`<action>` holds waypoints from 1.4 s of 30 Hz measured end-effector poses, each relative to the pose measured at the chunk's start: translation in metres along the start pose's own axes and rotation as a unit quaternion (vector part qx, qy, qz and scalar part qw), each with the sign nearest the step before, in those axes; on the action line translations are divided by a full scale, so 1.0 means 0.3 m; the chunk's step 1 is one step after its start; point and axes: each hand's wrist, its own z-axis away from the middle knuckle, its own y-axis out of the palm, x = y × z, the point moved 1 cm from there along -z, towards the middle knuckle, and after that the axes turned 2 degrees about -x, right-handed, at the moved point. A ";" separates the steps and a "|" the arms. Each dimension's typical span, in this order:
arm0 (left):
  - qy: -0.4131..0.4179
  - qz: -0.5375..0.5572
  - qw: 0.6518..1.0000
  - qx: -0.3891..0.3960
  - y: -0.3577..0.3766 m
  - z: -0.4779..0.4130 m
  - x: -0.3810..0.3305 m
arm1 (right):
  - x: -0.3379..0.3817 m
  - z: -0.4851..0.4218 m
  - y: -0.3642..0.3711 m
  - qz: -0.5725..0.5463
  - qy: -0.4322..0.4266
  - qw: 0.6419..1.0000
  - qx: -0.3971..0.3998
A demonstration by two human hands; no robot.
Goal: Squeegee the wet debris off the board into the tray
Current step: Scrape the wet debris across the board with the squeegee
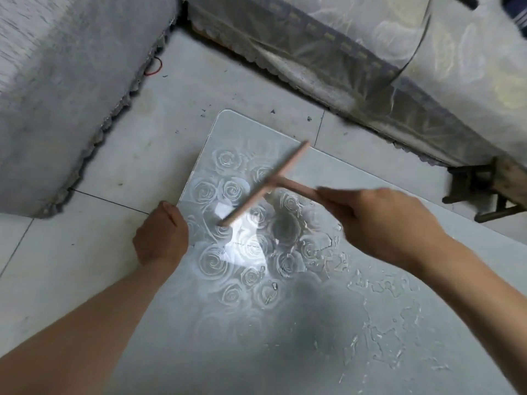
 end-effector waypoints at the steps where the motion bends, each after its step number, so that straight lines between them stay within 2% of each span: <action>1: -0.004 0.006 1.000 -0.002 -0.003 0.003 0.002 | 0.033 -0.035 0.021 0.005 -0.006 1.000 0.014; 4: -0.019 0.032 0.999 -0.001 0.001 -0.003 0.013 | 0.022 -0.026 0.089 -0.004 0.011 0.999 0.030; 7: 0.004 0.065 0.998 -0.019 -0.020 0.008 0.010 | -0.091 0.158 0.151 -0.046 0.072 0.992 0.090; 10: 0.113 0.062 0.991 -0.040 -0.068 0.040 -0.007 | -0.198 0.315 0.145 -0.018 0.141 0.979 0.147; 12: 0.204 0.017 0.979 -0.018 -0.092 0.071 -0.020 | -0.238 0.362 0.115 0.035 0.162 0.972 0.165; 14: 0.327 -0.044 0.944 0.017 -0.141 0.132 -0.058 | -0.239 0.389 0.073 0.055 0.149 0.980 0.120; 16: 0.429 -0.104 0.895 0.067 -0.153 0.185 -0.081 | -0.196 0.333 0.060 0.049 0.110 0.990 0.072; 18: 0.490 -0.177 0.847 0.100 -0.142 0.234 -0.088 | -0.128 0.240 0.056 0.035 0.073 0.996 0.048; 20: 0.487 -0.217 0.838 0.117 -0.131 0.253 -0.094 | -0.070 0.152 0.062 0.035 0.057 0.997 0.045; 22: 0.466 -0.262 0.832 0.147 -0.096 0.279 -0.091 | -0.085 0.139 0.092 0.012 0.082 0.995 0.057; 26: 0.440 -0.334 0.817 0.163 -0.080 0.300 -0.096 | -0.183 0.291 0.171 -0.049 0.131 0.984 0.112; 29: 0.414 -0.364 0.813 0.184 -0.085 0.314 -0.123 | -0.280 0.453 0.183 -0.024 0.183 0.969 0.162; 31: 0.401 -0.371 0.813 0.201 -0.095 0.316 -0.149 | -0.322 0.528 0.174 0.027 0.197 0.968 0.151; 34: 0.374 -0.346 0.833 0.218 -0.109 0.305 -0.193 | -0.309 0.565 0.168 0.055 0.145 0.986 0.052; 36: 0.378 -0.301 0.853 0.195 -0.109 0.295 -0.229 | -0.270 0.537 0.174 -0.024 0.094 0.995 0.020; 39: 0.361 -0.188 0.897 0.173 -0.107 0.273 -0.310 | -0.204 0.422 0.188 -0.158 0.041 0.986 0.012; 42: 0.315 -0.139 0.925 0.158 -0.090 0.218 -0.390 | -0.131 0.260 0.230 -0.213 0.011 0.977 -0.017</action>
